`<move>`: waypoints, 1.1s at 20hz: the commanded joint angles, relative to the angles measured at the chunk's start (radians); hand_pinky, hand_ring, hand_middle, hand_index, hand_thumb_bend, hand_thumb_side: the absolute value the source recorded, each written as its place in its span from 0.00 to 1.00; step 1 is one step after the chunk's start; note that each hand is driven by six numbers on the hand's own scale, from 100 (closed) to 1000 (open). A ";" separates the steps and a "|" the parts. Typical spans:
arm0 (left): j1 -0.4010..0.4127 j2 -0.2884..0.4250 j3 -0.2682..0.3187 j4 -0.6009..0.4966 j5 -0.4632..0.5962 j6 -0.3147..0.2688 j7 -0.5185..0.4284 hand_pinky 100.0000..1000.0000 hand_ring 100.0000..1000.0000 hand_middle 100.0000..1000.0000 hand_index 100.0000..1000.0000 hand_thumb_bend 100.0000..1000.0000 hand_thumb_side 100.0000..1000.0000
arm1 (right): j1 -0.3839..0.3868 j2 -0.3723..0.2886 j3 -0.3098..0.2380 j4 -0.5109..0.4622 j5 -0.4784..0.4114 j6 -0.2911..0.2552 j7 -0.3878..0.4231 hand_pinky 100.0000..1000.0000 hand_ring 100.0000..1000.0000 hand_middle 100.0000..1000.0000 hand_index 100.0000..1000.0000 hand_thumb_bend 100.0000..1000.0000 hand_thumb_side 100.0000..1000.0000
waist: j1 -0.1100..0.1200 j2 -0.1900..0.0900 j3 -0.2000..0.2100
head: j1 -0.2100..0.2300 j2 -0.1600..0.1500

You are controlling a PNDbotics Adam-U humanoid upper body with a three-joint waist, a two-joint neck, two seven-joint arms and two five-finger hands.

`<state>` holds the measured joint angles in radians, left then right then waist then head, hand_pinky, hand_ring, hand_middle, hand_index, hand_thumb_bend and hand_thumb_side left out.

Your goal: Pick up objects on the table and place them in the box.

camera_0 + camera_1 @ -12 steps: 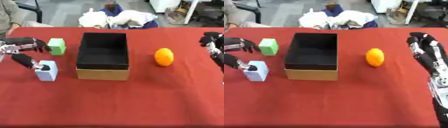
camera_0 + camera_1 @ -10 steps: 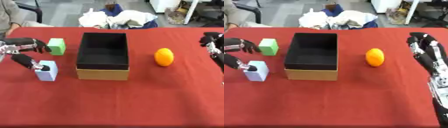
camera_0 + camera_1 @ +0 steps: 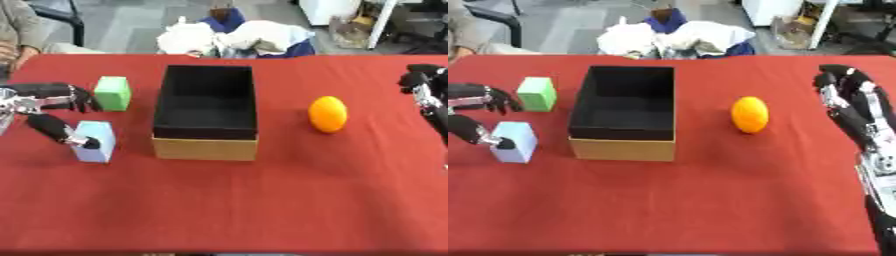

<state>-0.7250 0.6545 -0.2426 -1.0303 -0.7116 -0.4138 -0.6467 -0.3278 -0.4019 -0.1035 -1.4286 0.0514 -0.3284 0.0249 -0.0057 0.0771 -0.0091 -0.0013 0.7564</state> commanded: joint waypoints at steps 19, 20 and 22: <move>-0.046 -0.022 0.016 0.088 -0.143 -0.058 0.107 0.48 0.40 0.40 0.58 0.42 0.31 | -0.009 -0.019 -0.002 -0.007 -0.008 -0.001 0.003 0.65 0.65 0.57 0.74 0.00 0.59 | 0.002 -0.015 -0.004 | 0.001 0.001; -0.046 -0.021 0.019 0.077 -0.136 -0.058 0.108 0.43 0.35 0.34 0.51 0.39 0.29 | -0.009 -0.019 -0.002 -0.007 -0.008 -0.001 0.003 0.64 0.65 0.57 0.74 0.00 0.59 | 0.002 -0.015 -0.004 | 0.001 0.000; -0.046 -0.016 0.026 0.046 -0.113 -0.056 0.105 0.41 0.33 0.32 0.49 0.35 0.27 | -0.008 -0.019 -0.002 -0.007 -0.008 0.000 0.002 0.64 0.65 0.57 0.74 0.00 0.59 | 0.002 -0.016 -0.004 | 0.000 0.000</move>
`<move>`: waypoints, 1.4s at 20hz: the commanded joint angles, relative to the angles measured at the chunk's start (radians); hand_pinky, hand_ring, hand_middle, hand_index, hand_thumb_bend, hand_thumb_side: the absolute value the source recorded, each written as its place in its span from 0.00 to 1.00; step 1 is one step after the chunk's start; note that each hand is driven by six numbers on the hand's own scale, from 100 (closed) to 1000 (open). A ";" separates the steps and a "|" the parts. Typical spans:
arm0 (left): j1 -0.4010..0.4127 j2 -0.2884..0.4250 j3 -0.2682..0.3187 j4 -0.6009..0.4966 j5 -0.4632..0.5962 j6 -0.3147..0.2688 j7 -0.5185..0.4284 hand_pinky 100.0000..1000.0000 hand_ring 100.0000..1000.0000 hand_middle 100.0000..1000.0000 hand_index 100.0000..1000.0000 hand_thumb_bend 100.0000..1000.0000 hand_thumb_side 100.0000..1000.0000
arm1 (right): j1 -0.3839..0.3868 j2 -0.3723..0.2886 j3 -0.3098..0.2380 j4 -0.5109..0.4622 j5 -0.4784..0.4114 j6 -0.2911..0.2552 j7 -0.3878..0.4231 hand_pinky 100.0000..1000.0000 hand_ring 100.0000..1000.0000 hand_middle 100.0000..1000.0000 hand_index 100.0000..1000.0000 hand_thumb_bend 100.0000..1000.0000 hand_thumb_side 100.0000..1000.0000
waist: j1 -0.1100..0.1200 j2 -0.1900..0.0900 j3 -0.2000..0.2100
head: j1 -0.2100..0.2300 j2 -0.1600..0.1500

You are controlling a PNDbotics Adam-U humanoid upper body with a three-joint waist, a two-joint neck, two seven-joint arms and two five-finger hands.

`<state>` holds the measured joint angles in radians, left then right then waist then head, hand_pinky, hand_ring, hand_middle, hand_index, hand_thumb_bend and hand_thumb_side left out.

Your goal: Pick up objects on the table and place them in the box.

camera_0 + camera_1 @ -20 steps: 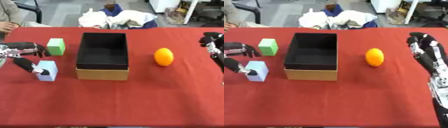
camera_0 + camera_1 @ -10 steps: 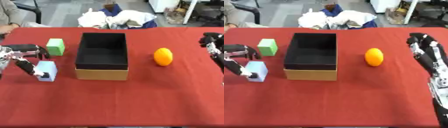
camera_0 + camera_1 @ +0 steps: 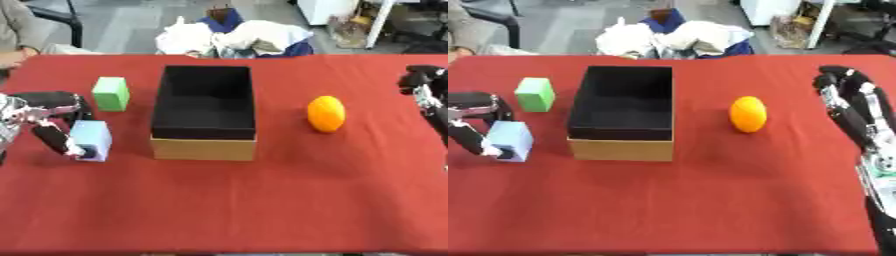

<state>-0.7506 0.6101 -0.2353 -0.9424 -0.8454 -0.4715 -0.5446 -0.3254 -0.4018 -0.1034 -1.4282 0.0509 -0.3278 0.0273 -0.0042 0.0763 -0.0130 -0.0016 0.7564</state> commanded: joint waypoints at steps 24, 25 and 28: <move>-0.271 -0.287 0.056 0.031 -0.149 0.056 0.248 0.46 0.37 0.37 0.54 0.41 0.09 | -0.028 -0.002 0.026 -0.006 -0.013 -0.003 0.028 0.65 0.65 0.57 0.74 0.00 0.60 | -0.004 -0.018 -0.045 | 0.037 -0.016; -0.269 -0.300 0.058 0.050 -0.165 0.055 0.263 0.48 0.39 0.38 0.55 0.42 0.11 | -0.028 -0.001 0.027 -0.006 -0.014 -0.003 0.029 0.64 0.65 0.57 0.74 0.00 0.60 | -0.004 -0.018 -0.048 | 0.038 -0.016; -0.260 -0.326 0.061 0.096 -0.205 0.047 0.295 0.51 0.42 0.42 0.60 0.44 0.19 | -0.027 -0.001 0.028 -0.006 -0.014 -0.003 0.031 0.64 0.65 0.57 0.74 0.00 0.61 | -0.001 -0.017 -0.053 | 0.041 -0.017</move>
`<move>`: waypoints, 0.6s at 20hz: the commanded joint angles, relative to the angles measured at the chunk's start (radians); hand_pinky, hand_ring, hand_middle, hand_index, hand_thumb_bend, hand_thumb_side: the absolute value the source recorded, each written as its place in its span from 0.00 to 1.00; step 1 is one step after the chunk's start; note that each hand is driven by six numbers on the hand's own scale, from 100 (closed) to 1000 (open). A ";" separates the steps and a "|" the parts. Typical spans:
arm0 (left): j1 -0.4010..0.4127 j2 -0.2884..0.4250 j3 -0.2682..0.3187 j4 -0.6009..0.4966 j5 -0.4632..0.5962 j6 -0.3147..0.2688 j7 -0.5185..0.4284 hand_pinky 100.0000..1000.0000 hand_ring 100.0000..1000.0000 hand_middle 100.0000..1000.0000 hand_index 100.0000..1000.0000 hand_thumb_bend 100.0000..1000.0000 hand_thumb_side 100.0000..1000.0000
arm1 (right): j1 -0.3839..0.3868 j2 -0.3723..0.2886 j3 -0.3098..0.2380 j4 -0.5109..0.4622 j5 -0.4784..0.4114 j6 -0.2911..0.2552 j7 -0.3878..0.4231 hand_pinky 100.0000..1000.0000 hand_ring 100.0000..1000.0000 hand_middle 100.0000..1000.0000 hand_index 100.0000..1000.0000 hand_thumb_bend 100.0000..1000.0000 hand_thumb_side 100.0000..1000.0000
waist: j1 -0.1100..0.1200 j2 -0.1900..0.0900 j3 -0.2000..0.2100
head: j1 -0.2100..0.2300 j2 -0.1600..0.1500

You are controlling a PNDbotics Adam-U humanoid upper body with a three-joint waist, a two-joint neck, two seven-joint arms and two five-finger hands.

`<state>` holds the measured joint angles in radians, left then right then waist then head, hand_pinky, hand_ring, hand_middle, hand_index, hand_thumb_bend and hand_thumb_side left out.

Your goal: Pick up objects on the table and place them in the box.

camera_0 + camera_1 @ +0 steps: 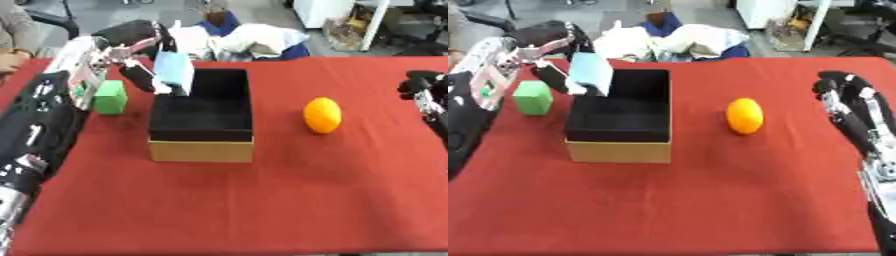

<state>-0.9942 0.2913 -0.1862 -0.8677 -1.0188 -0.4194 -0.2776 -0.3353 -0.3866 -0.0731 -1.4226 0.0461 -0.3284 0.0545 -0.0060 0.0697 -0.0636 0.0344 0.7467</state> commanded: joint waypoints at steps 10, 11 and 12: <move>0.005 -0.005 -0.006 0.030 -0.002 -0.055 0.005 0.65 0.64 0.66 0.82 0.54 0.50 | -0.011 -0.017 -0.007 -0.011 -0.010 0.000 0.001 0.64 0.65 0.56 0.74 0.00 0.62 | 0.002 -0.011 -0.002 | -0.003 -0.005; 0.003 0.008 -0.011 0.016 0.014 -0.060 -0.022 0.69 0.69 0.71 0.84 0.57 0.57 | -0.010 -0.017 -0.007 -0.011 -0.010 0.000 0.000 0.64 0.65 0.56 0.74 0.00 0.62 | 0.003 -0.012 0.000 | -0.003 -0.004; 0.001 0.020 -0.014 0.001 0.032 -0.063 -0.052 0.71 0.71 0.74 0.86 0.62 0.66 | -0.009 -0.017 -0.008 -0.010 -0.010 0.000 0.000 0.64 0.65 0.56 0.74 0.00 0.62 | 0.003 -0.013 0.002 | -0.004 -0.003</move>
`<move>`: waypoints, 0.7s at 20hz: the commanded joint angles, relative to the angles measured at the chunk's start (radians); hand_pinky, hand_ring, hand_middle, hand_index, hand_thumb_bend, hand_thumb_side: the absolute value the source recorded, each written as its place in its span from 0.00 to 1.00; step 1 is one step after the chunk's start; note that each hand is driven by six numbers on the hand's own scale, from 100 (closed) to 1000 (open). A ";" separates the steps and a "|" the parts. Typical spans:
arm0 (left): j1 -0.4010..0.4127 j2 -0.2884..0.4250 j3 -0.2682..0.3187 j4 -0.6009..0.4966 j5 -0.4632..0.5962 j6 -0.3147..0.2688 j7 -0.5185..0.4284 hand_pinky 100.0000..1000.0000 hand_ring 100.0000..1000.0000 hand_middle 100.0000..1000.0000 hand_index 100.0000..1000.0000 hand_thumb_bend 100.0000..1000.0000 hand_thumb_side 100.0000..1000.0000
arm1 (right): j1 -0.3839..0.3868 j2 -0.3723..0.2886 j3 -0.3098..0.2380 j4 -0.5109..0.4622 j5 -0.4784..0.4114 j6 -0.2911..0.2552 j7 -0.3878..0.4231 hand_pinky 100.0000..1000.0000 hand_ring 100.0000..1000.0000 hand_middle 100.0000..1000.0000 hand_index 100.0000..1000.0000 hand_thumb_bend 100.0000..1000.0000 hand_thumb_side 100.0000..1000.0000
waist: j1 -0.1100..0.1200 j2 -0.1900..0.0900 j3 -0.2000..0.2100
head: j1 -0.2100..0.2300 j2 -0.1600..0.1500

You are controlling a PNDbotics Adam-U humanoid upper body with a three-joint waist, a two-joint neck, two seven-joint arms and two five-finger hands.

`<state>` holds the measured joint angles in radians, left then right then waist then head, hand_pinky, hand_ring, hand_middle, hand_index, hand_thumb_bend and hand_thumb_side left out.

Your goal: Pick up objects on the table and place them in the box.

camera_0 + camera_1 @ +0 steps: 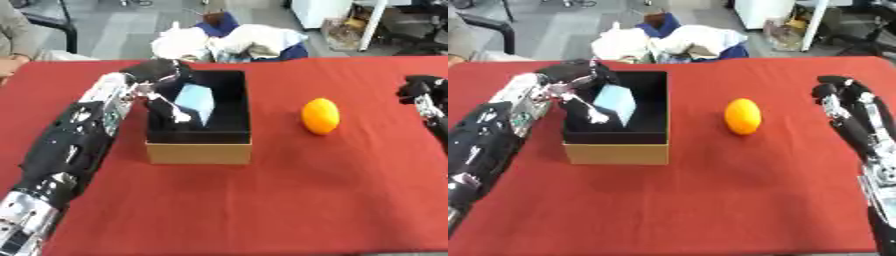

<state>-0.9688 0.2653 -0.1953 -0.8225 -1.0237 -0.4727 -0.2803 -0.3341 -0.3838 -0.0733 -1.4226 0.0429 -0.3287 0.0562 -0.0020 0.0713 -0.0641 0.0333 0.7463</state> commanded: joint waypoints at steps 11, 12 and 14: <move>-0.017 0.295 0.026 -0.268 0.207 0.066 -0.114 0.70 0.70 0.72 0.83 0.71 0.39 | 0.002 -0.030 -0.013 -0.007 -0.003 0.000 -0.007 0.64 0.65 0.56 0.74 0.00 0.62 | 0.005 -0.026 0.024 | -0.017 0.000; -0.014 0.314 0.036 -0.262 0.201 0.077 -0.108 0.70 0.70 0.72 0.83 0.72 0.39 | 0.003 -0.030 -0.014 -0.006 -0.003 0.000 -0.007 0.64 0.65 0.56 0.74 0.00 0.61 | 0.006 -0.027 0.026 | -0.019 0.000; -0.009 0.347 0.048 -0.236 0.174 0.092 -0.098 0.69 0.70 0.72 0.83 0.74 0.33 | 0.004 -0.031 -0.013 -0.006 -0.002 0.000 -0.007 0.64 0.65 0.56 0.74 0.00 0.62 | 0.008 -0.028 0.029 | -0.022 0.001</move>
<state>-0.9613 0.5619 -0.1666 -1.0532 -0.8420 -0.3939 -0.3849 -0.3191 -0.3842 -0.0772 -1.4215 0.0429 -0.3263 0.0523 0.0058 0.0572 -0.0352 0.0145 0.7466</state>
